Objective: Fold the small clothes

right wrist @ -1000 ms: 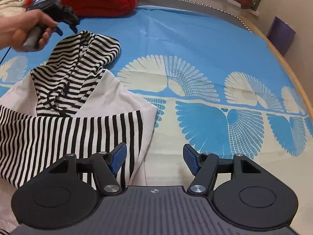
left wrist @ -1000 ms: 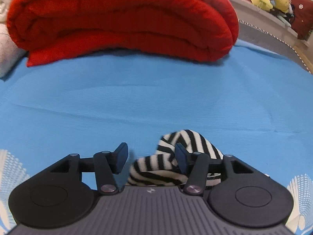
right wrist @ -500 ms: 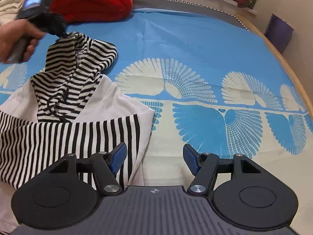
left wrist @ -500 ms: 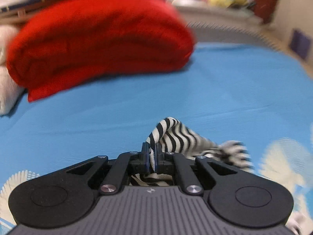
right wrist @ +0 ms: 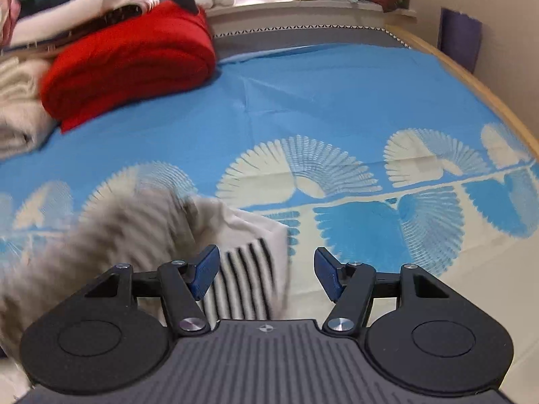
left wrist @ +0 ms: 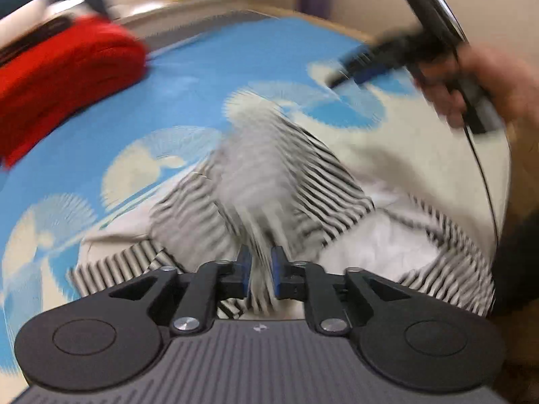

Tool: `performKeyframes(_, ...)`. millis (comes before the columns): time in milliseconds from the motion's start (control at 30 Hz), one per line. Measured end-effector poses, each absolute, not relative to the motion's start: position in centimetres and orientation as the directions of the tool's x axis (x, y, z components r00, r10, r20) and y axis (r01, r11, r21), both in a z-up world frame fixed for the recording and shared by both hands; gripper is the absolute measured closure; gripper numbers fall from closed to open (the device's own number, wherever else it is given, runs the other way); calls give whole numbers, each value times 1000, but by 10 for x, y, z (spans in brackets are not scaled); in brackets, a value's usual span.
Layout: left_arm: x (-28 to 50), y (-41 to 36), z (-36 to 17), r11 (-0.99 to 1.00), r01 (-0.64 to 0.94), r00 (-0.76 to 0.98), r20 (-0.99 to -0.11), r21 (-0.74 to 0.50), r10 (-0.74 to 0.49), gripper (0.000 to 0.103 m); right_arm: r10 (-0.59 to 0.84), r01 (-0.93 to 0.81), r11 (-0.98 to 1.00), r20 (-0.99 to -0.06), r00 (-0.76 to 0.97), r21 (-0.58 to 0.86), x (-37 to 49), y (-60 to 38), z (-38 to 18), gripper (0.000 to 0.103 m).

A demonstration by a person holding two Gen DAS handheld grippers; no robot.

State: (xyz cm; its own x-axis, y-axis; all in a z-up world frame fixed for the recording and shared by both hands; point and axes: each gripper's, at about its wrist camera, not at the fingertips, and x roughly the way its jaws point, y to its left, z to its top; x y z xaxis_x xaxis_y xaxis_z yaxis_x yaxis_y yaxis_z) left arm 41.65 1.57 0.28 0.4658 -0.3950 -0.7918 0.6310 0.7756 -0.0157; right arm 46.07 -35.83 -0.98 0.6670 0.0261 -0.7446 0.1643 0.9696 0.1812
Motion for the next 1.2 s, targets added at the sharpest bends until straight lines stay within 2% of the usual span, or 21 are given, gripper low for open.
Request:
performKeyframes(33,422,25,7,826,561,502,-770,-58,-395,73,43,164,965,-738,673,206,460,-358,-9,46)
performKeyframes(100,444,44,3,914,361,549,-749,-188,-371,73,85,170,948,-728,680,269,460,-358,-10,62)
performKeyframes(167,468,51,-13,941,206,557,-758,-270,-340,73,146,179,920,-729,669,349,462,-361,-16,72)
performKeyframes(233,490,59,-37,945,74,519,-797,-319,-310,73,212,210,878,-743,635,430,467,-363,-28,71)
performKeyframes(333,502,69,-84,930,-93,369,-880,-356,-300,73,265,232,858,-783,563,458,473,-354,-49,68)
performKeyframes(400,511,70,-106,916,-148,313,-896,-374,-315,73,306,224,856,-805,509,467,476,-343,-63,53)
performKeyframes(467,513,72,-122,902,-199,280,-904,-384,-323,73,330,218,858,-825,460,465,475,-329,-76,49)
performKeyframes(567,507,71,-135,885,-220,247,-901,-410,-356,73,315,194,886,-854,415,421,475,-314,-88,45)
performKeyframes(633,506,65,-140,894,-193,234,-904,-404,-358,68,293,176,906,-869,398,385,477,-306,-96,45)
performKeyframes(733,503,61,-144,898,-191,227,-908,-396,-352,69,281,165,917,-883,376,362,478,-298,-107,47)
performKeyframes(767,505,61,-144,900,-186,232,-908,-393,-349,73,279,164,919,-885,372,359,480,-298,-110,53)
performKeyframes(800,505,59,-142,904,-172,243,-907,-390,-345,98,276,166,919,-886,373,357,480,-296,-112,73)
performKeyframes(833,504,58,-137,908,-152,257,-903,-390,-344,102,278,165,919,-884,376,359,481,-294,-112,83)
performKeyframes(867,503,58,-128,911,-130,289,-894,-392,-343,103,280,167,916,-880,384,365,481,-295,-112,97)
performKeyframes(900,503,60,-115,913,-109,340,-878,-393,-337,103,290,171,908,-870,398,381,481,-296,-110,99)
performKeyframes(967,502,71,-79,898,-74,481,-804,-434,-350,103,368,188,845,-799,476,501,479,-306,-95,99)
performKeyframes(1033,494,88,-37,868,-20,642,-671,-497,-370,103,496,147,686,-606,622,713,473,-327,-71,100)
performKeyframes(1100,483,102,-10,864,22,738,-575,-502,-353,103,533,84,550,-426,731,831,465,-348,-53,100)
performKeyframes(1133,482,106,-9,867,18,737,-579,-498,-349,103,522,80,526,-395,756,847,463,-358,-50,100)
performKeyframes(1167,485,109,-18,876,-6,693,-634,-481,-344,103,506,114,534,-425,751,838,464,-365,-54,100)
performKeyframes(1200,489,108,-33,889,-34,610,-714,-457,-343,102,489,178,560,-496,717,809,467,-369,-64,99)
